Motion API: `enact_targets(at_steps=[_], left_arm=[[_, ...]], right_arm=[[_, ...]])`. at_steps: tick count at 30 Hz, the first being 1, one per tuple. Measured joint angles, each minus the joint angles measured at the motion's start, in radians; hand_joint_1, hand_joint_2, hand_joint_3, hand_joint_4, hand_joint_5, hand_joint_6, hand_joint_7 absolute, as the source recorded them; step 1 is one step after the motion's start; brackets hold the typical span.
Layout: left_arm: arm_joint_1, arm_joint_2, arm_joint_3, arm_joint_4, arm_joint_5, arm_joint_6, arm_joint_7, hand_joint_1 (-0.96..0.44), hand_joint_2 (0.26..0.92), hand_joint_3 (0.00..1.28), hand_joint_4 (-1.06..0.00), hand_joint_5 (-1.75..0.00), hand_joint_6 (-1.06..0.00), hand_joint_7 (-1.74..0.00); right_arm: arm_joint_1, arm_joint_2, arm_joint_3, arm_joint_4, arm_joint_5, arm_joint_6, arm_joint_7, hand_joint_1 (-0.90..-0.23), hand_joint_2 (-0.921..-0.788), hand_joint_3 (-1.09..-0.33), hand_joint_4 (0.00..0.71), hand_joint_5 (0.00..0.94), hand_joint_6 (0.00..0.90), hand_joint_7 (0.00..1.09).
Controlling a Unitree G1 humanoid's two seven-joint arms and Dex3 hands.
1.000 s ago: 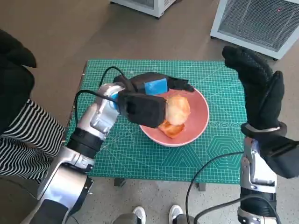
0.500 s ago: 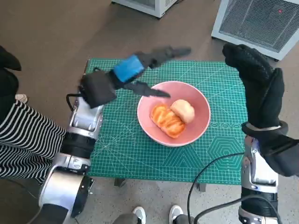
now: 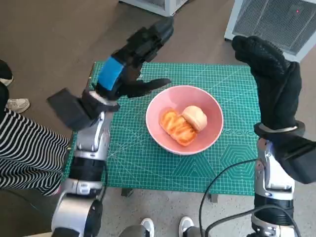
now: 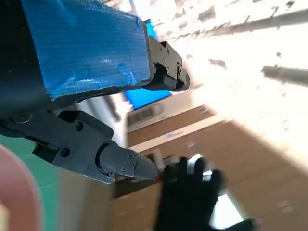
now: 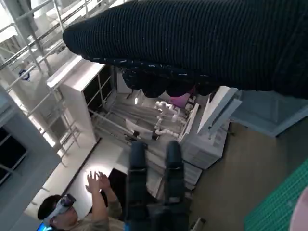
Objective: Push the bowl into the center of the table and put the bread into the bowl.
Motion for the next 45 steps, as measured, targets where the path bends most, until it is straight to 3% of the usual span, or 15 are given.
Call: enact_targets(at_steps=[9,17,45], left_arm=[[0.034,-0.029,0.035,-0.049,-0.050,0.011,0.032,-0.52,0.921,0.23,-0.22,0.00,0.00,-0.55],[0.061,-0.029,0.054,-0.046,-0.087,0.016,0.011,-0.50,0.921,0.22,-0.21,0.00,0.00,-0.48],[0.069,-0.023,0.035,-0.049,-0.046,0.009,0.011,-0.51,0.921,0.21,-0.19,0.00,0.00,-0.55]], right_arm=[[-0.020,0.000,0.012,0.001,-0.008,0.002,0.000,-0.737,-0.921,-0.739,0.189,0.011,0.004,0.58],[-0.020,0.000,0.019,0.003,-0.010,-0.005,0.000,-0.726,-0.921,-0.744,0.184,0.007,0.000,0.59],[-0.024,-0.001,0.024,0.040,-0.046,-0.028,-0.002,-0.724,-0.921,-0.751,0.168,0.000,-0.001,0.57]])
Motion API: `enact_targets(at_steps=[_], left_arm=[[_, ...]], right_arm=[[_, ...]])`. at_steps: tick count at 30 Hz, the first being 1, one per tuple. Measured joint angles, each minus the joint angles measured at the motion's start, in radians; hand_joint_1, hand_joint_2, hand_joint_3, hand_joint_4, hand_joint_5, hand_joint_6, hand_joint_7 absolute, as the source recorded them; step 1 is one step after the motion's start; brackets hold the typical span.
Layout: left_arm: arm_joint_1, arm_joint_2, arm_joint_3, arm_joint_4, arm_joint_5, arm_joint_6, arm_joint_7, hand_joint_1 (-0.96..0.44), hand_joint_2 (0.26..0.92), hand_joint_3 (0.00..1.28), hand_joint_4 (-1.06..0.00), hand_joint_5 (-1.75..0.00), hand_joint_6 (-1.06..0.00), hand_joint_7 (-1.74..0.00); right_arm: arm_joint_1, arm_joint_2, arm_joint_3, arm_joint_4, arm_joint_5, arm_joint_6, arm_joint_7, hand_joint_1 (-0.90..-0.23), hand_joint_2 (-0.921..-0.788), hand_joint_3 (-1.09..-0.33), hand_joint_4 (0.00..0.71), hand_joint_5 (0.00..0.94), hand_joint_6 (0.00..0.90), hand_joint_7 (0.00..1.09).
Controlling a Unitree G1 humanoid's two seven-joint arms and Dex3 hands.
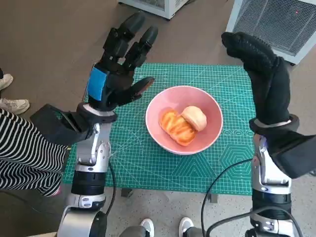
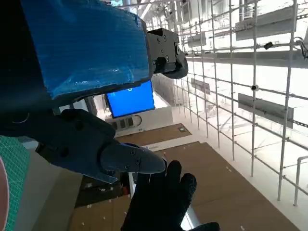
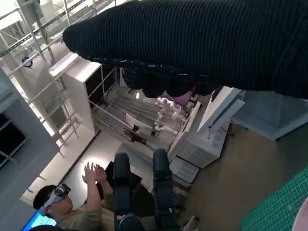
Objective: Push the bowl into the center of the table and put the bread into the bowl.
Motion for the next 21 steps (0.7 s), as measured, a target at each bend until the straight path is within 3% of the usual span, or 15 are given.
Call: enact_targets(at_steps=[17,21], left_arm=[[-0.001,-0.002,-0.011,0.058,0.045,-0.098,-0.001,-0.53,0.921,0.21,-0.19,0.00,0.00,-0.57],[-0.001,-0.002,-0.012,0.074,0.045,-0.119,-0.004,-0.47,0.915,0.21,-0.19,0.00,0.00,-0.58]], right_arm=[[-0.005,-0.001,0.000,0.044,-0.001,-0.015,-0.005,-0.761,-0.921,-0.757,0.166,0.000,-0.001,0.57],[-0.006,-0.001,0.000,0.052,-0.001,-0.025,-0.005,-0.755,-0.921,-0.758,0.166,0.000,-0.001,0.57]])
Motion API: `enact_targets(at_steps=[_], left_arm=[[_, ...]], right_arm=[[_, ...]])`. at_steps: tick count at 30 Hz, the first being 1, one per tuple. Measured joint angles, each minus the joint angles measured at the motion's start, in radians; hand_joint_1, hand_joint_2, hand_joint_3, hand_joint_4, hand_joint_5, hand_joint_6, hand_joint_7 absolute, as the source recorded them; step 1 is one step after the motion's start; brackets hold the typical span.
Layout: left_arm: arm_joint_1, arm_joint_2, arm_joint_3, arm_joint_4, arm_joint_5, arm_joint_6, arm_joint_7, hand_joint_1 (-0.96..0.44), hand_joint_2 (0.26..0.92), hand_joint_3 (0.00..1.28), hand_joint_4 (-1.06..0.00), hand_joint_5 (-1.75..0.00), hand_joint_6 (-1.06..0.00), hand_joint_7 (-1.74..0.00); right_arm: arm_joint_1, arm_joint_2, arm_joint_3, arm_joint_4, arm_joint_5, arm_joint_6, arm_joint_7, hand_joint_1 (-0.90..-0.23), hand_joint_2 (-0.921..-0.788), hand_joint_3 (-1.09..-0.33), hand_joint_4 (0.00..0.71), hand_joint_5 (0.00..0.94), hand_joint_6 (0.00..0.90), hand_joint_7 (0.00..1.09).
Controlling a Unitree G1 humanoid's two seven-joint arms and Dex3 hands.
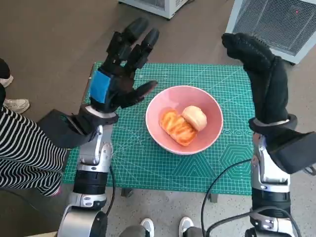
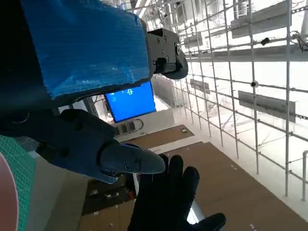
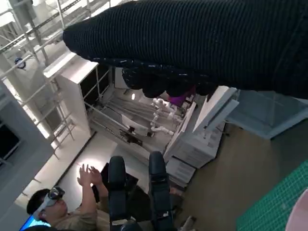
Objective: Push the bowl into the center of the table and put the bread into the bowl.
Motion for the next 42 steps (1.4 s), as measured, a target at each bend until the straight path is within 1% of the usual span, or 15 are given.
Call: enact_targets(at_steps=[4,7,12,15,17,20,23,35,42], left_arm=[[0.000,0.000,0.000,0.010,0.000,-0.014,-0.007,-0.40,0.907,0.21,-0.19,0.00,0.00,-0.59],[0.000,0.001,-0.001,0.015,0.000,-0.025,-0.013,-0.31,0.898,0.22,-0.19,0.00,0.00,-0.59],[0.000,0.001,-0.002,0.021,0.000,-0.027,-0.020,-0.22,0.890,0.22,-0.20,0.00,0.00,-0.59],[0.000,0.001,-0.002,0.029,0.000,-0.027,-0.020,-0.17,0.851,0.30,-0.20,-0.01,0.00,-0.60],[0.000,0.001,-0.002,0.036,0.000,-0.028,-0.020,-0.15,0.811,0.37,-0.21,-0.02,0.00,-0.61],[0.000,0.001,-0.002,0.041,0.000,-0.029,-0.020,-0.13,0.770,0.45,-0.22,-0.03,0.00,-0.62],[0.000,0.001,-0.003,0.042,0.000,-0.033,-0.020,-0.11,0.753,0.48,-0.22,-0.04,0.00,-0.63],[0.001,-0.004,-0.007,0.066,0.000,-0.051,-0.025,-0.10,0.737,0.51,-0.22,-0.05,0.00,-0.67],[0.004,-0.004,-0.011,0.071,0.001,-0.059,-0.024,-0.11,0.732,0.51,-0.23,-0.07,0.00,-0.67]], right_arm=[[-0.001,0.000,0.000,0.013,-0.002,-0.009,0.000,-0.750,-0.921,-0.759,0.166,0.000,-0.001,0.57],[-0.004,0.000,0.000,0.029,-0.002,-0.022,0.000,-0.747,-0.921,-0.761,0.165,0.000,-0.001,0.57],[-0.006,0.000,0.001,0.050,-0.002,-0.041,0.000,-0.743,-0.921,-0.763,0.164,0.000,-0.001,0.57],[-0.008,0.000,0.001,0.064,-0.002,-0.054,0.000,-0.742,-0.921,-0.764,0.164,0.000,0.000,0.57],[-0.009,0.000,0.001,0.072,-0.002,-0.062,0.000,-0.744,-0.921,-0.763,0.166,0.001,0.003,0.57],[-0.012,-0.001,0.001,0.089,-0.002,-0.076,0.000,-0.752,-0.921,-0.762,0.173,0.005,0.007,0.58],[-0.016,-0.001,0.000,0.110,-0.002,-0.086,0.000,-0.758,-0.921,-0.761,0.181,0.008,0.009,0.58],[-0.033,0.000,0.001,0.149,-0.002,-0.118,0.000,-0.762,-0.921,-0.760,0.188,0.010,0.004,0.59],[-0.034,0.000,0.001,0.163,-0.001,-0.132,0.000,-0.763,-0.921,-0.759,0.189,0.009,0.003,0.59]])
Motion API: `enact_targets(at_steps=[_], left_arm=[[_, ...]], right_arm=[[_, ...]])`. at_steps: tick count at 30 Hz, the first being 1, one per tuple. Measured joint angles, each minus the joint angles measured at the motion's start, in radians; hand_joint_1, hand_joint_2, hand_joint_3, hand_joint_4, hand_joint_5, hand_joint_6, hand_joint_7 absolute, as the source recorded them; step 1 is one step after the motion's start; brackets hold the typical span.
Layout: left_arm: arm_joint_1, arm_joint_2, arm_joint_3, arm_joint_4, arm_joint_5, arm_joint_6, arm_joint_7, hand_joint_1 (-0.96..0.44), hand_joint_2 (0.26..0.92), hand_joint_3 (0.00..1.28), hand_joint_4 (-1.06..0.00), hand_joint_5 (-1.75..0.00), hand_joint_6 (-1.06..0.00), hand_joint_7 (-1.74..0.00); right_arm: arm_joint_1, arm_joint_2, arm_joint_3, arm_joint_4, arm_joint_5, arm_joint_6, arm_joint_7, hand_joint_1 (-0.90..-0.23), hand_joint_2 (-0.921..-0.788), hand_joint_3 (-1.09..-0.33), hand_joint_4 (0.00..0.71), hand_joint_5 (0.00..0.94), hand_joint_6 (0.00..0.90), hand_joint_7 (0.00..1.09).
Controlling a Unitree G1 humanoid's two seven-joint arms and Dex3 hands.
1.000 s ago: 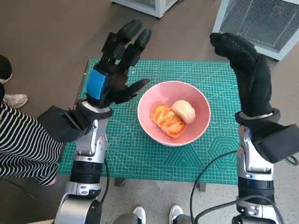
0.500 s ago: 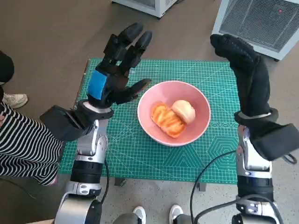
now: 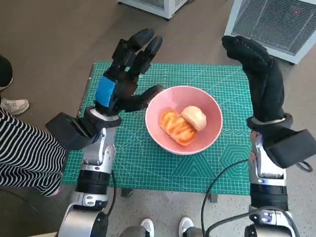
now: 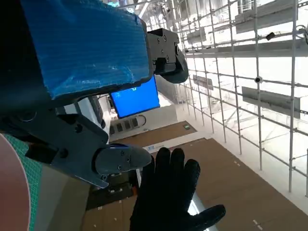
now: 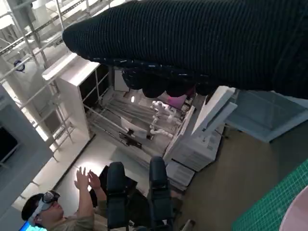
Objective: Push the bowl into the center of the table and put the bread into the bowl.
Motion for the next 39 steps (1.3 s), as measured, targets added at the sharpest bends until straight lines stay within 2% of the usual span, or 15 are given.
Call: enact_targets(at_steps=[39], left_arm=[[0.024,0.000,0.023,0.021,-0.036,-0.030,-0.048,-0.10,0.702,0.55,-0.21,-0.10,0.00,-0.66]], right_arm=[[0.000,0.010,0.002,0.032,0.000,-0.060,0.000,-0.768,-0.921,-0.752,0.179,0.001,-0.001,0.58]])
